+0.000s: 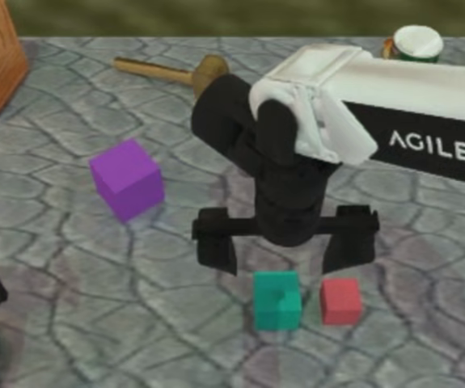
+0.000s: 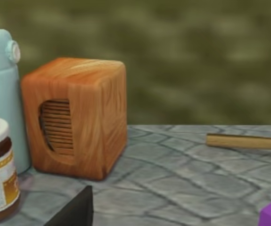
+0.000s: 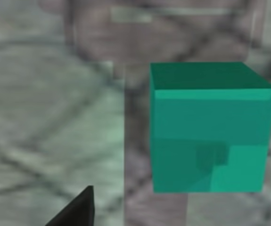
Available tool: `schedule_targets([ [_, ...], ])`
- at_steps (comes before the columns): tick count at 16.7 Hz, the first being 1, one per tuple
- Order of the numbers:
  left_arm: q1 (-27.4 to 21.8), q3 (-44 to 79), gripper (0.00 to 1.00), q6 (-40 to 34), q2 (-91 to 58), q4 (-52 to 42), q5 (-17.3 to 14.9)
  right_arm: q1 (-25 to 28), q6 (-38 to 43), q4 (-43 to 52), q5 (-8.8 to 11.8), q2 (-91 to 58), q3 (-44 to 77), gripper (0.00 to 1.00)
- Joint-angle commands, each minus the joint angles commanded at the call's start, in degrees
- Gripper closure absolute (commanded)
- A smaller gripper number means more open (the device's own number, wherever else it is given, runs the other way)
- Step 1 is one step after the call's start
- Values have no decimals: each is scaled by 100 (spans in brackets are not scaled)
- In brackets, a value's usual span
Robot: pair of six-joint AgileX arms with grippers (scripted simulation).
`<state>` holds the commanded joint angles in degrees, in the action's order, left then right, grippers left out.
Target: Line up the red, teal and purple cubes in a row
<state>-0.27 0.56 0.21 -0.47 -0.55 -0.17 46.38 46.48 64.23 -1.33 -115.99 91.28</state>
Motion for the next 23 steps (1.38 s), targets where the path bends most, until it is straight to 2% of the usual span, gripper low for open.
schedule_targets([
  [3,-203,524,0,188,-477,-496,-111,-200,-215,-264,-98,440,-353,0],
  [7,-601,2041,0,677,-1904,-1714,-270,-719,-830,-881,-318,1657,-1394,0],
  [11,-1036,4139,0,1319,-4156,-3351,-395,-1462,-1733,-1670,-532,3389,-3054,0],
  [14,-1327,5802,0,1795,-6267,-4714,-462,-2079,-2463,-2317,-616,4843,-4497,0],
  [18,-1589,7844,0,2382,-9144,-6250,-460,-2897,-3358,-3280,-571,6901,-6360,0],
  [23,-1743,9756,0,3033,-11661,-7198,-314,-3795,-4174,-4723,-293,9488,-8110,0],
])
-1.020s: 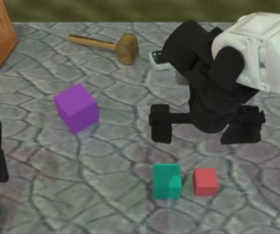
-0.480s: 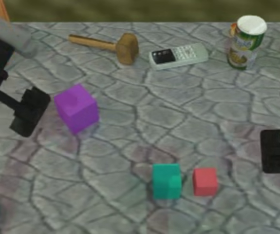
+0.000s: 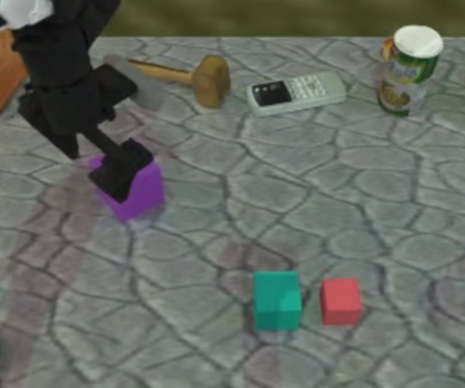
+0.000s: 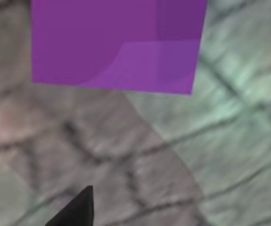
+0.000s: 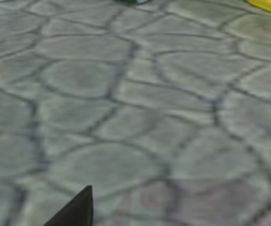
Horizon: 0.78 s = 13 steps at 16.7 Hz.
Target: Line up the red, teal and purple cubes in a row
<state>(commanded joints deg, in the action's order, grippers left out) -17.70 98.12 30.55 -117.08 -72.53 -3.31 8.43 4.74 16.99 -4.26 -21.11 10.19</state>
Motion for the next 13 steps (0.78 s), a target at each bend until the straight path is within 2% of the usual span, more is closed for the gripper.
schedule_targets([
  [6,12,1509,0,456,-1301,-177,254,-698,-438,-1501,371,1907,-941,0],
  [13,20,1716,0,494,-1450,-115,301,-786,-474,-1699,426,2111,-1019,0],
])
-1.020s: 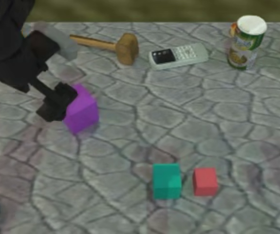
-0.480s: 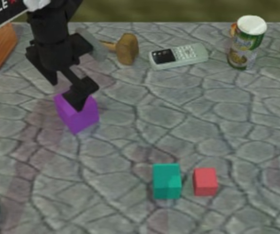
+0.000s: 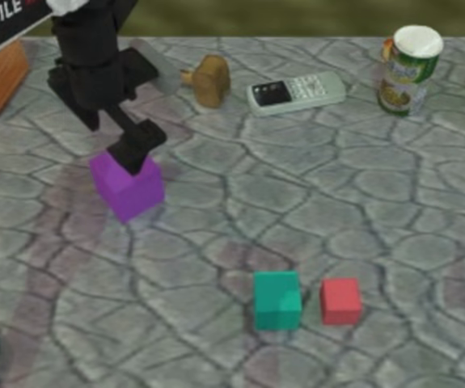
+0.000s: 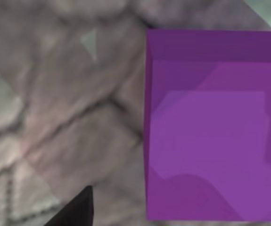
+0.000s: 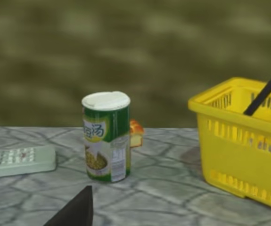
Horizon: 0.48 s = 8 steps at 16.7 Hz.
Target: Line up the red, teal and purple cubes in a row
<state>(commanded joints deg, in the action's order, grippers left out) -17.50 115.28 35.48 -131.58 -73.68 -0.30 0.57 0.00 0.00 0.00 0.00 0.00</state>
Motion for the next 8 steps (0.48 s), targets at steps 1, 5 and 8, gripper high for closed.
schedule_targets([
  [1,1,-18,0,-1,-4,19,1,0,0,0,0,0,0,0],
  [5,14,-496,0,1,-160,651,6,0,0,0,0,0,0,0],
  [8,21,-997,0,11,-355,1393,3,0,0,0,0,0,0,0],
])
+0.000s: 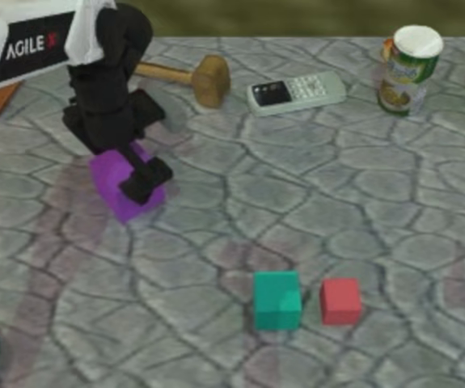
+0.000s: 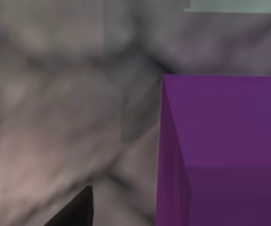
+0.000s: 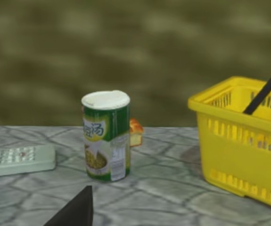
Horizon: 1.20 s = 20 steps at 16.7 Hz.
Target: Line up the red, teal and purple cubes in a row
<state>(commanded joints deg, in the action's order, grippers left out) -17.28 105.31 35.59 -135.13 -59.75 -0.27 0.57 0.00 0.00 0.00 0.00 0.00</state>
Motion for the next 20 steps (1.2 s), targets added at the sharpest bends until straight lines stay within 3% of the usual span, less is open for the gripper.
schedule_targets([
  [6,5,-276,0,8,-121,355,-1,0,0,0,0,0,0,0],
  [19,5,-276,98,8,-121,355,-1,0,0,0,0,0,0,0],
  [20,5,-276,100,8,-121,355,-1,0,0,0,0,0,0,0],
])
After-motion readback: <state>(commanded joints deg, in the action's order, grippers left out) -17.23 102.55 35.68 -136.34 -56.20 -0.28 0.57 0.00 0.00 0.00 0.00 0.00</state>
